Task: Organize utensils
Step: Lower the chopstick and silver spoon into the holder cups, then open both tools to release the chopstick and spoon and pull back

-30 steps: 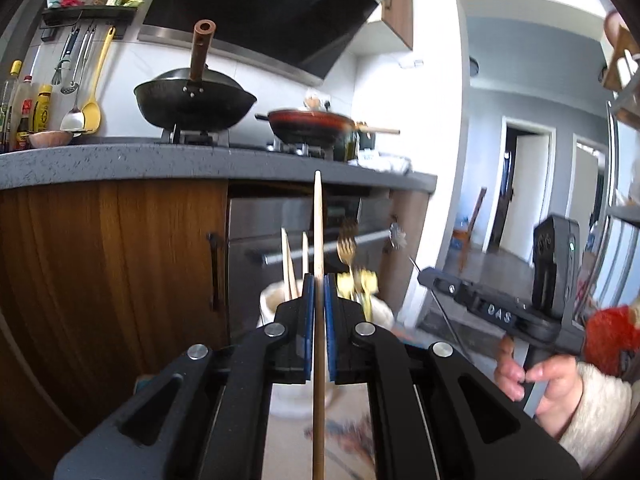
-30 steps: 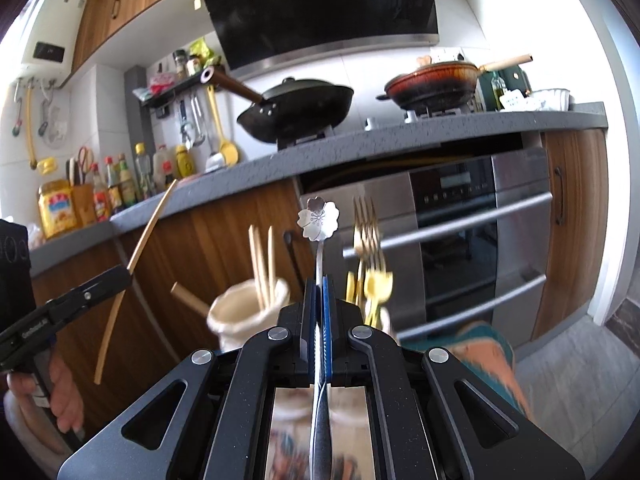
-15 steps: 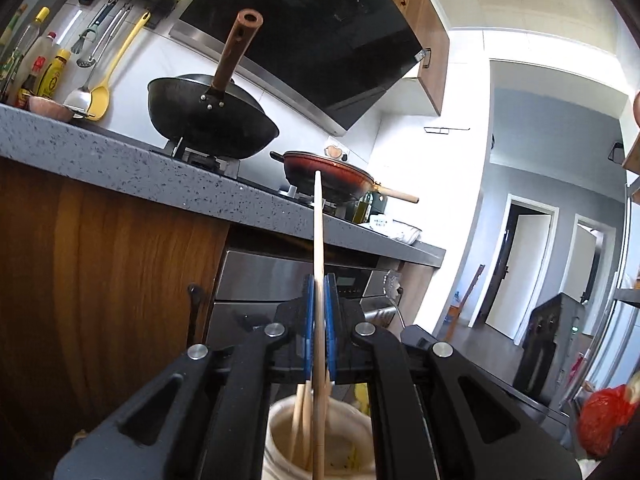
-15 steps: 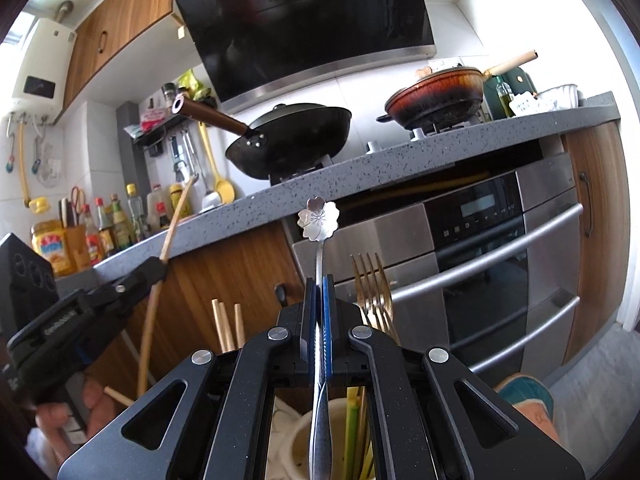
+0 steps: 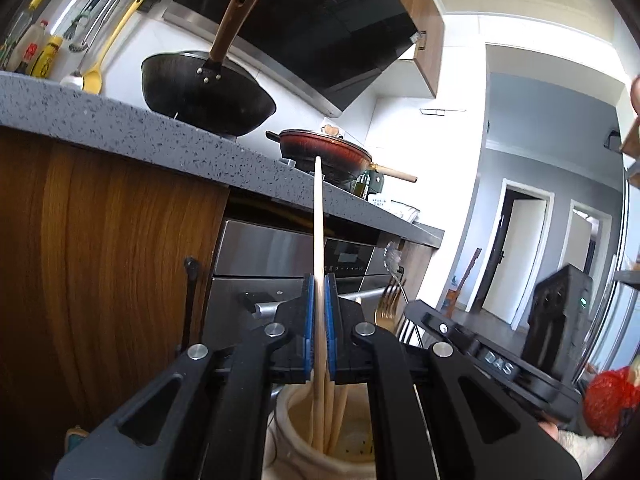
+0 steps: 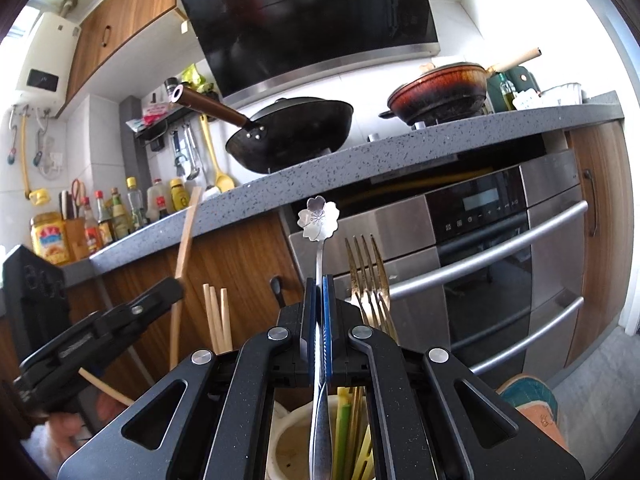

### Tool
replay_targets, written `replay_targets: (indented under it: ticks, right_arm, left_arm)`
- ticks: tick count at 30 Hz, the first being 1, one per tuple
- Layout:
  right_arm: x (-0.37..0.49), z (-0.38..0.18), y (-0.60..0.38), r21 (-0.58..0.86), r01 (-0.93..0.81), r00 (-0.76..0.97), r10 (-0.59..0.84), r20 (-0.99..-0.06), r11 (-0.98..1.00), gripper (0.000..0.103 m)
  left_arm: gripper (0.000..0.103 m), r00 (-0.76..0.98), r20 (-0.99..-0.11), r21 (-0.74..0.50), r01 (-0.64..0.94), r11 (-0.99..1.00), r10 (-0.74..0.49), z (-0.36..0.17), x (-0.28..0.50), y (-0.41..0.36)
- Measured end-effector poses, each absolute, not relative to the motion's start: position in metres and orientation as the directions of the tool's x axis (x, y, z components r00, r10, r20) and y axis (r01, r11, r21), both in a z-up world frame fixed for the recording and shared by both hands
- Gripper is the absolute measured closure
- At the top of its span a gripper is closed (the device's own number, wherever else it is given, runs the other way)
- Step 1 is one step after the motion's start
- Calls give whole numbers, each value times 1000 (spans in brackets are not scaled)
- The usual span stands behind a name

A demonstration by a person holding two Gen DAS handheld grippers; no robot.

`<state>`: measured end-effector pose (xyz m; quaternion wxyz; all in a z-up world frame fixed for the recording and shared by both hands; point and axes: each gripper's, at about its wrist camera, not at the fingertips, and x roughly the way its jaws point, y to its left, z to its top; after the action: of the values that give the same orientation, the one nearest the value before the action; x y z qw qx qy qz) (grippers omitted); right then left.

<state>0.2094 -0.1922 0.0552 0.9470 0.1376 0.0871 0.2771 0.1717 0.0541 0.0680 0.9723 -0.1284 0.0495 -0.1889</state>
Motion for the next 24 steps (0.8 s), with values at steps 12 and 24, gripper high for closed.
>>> replay_targets:
  ticks: [12, 24]
  right_arm:
    - [209, 53, -192, 290, -462, 863, 500, -71, 839, 99]
    - [208, 46, -171, 161, -416, 896, 434, -91, 895, 99]
  left_arm:
    - [98, 909, -135, -202, 365, 909, -394, 57, 154, 53]
    - [96, 907, -159, -210, 355, 911, -390, 54, 156, 59]
